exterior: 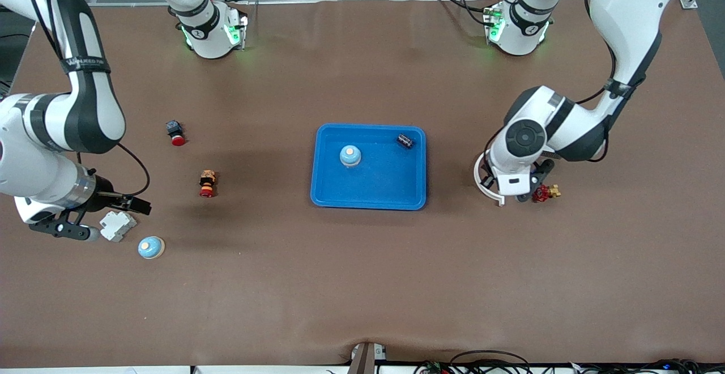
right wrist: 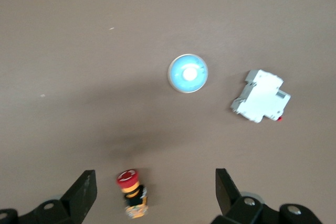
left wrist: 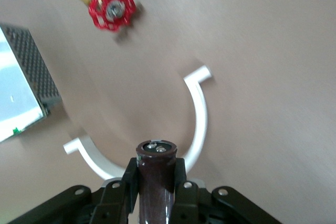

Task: Place electrolytic capacitor and blue bell in tray
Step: 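Carry the capacitor with the left gripper while the right gripper grasps the button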

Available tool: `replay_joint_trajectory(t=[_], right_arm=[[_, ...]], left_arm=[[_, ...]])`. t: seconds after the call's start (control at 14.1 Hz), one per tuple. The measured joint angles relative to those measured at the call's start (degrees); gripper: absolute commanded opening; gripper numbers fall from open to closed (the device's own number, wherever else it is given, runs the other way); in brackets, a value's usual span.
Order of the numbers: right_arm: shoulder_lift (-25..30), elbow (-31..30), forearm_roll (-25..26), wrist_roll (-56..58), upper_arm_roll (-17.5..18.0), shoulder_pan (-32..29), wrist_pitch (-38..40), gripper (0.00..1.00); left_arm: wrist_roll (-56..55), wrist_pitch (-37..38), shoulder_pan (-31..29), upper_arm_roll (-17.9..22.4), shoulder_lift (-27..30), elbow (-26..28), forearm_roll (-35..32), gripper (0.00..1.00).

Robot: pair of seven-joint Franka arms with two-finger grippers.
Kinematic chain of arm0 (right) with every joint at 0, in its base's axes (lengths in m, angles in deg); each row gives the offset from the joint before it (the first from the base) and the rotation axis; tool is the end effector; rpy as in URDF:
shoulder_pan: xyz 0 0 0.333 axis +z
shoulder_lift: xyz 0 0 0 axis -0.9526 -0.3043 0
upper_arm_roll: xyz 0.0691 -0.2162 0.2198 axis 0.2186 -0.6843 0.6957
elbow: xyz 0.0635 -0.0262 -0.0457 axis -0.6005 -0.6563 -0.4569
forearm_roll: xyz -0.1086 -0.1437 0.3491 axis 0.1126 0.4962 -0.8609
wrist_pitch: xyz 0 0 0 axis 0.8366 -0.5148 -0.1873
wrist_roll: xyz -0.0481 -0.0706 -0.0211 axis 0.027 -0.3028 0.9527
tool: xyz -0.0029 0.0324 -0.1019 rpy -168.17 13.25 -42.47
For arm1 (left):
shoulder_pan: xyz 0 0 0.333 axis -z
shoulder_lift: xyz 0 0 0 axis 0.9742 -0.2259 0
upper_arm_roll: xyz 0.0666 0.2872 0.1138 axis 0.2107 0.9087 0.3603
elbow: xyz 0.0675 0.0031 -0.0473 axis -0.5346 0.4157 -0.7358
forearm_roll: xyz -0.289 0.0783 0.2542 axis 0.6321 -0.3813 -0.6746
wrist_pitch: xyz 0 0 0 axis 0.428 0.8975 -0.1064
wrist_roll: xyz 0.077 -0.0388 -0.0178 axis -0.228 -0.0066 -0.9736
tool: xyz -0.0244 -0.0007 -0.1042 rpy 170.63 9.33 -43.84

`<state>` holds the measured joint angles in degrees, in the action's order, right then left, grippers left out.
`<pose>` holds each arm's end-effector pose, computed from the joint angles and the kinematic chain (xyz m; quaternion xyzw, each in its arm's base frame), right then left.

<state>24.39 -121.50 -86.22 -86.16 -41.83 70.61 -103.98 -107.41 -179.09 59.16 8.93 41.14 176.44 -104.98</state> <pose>0.6543 -0.0426 0.3747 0.9952 -0.0982 -0.0033 0.0019 0.5421 -0.2175 0.2622 -0.9029 -0.4174 0.0263 0.0994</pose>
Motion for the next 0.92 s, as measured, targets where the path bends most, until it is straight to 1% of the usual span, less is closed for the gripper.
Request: replay_joint_trajectory(t=[0.14,0.28,0.49,0.78,0.92], right_arm=[[-1.50,-0.13,0.00,2.06,0.01,-1.76,-2.18,1.00],[-3.64,-0.12,0.00,3.60,0.03,-3.18,-4.27,1.00],[-8.04,0.52,-0.08,4.53,0.08,-4.65,-7.25,1.00],[-13.29,1.95,-0.16,4.52,0.70,-4.66,-11.76,1.00],[-15.14,2.40,-0.16,4.52,0.92,-4.60,-13.24,1.00]], left_arm=[[-4.03,0.03,0.41,-2.42,-0.04,-0.12,0.07,0.00],[-7.70,0.03,1.94,-3.67,-0.39,-0.69,0.68,0.00],[-14.24,-0.07,6.13,-3.79,-2.77,-4.26,2.66,0.00],[-20.84,-0.12,11.01,-3.58,-8.58,-10.68,2.77,0.00],[-24.14,-0.63,14.53,-1.72,-10.95,-13.77,2.77,0.00]])
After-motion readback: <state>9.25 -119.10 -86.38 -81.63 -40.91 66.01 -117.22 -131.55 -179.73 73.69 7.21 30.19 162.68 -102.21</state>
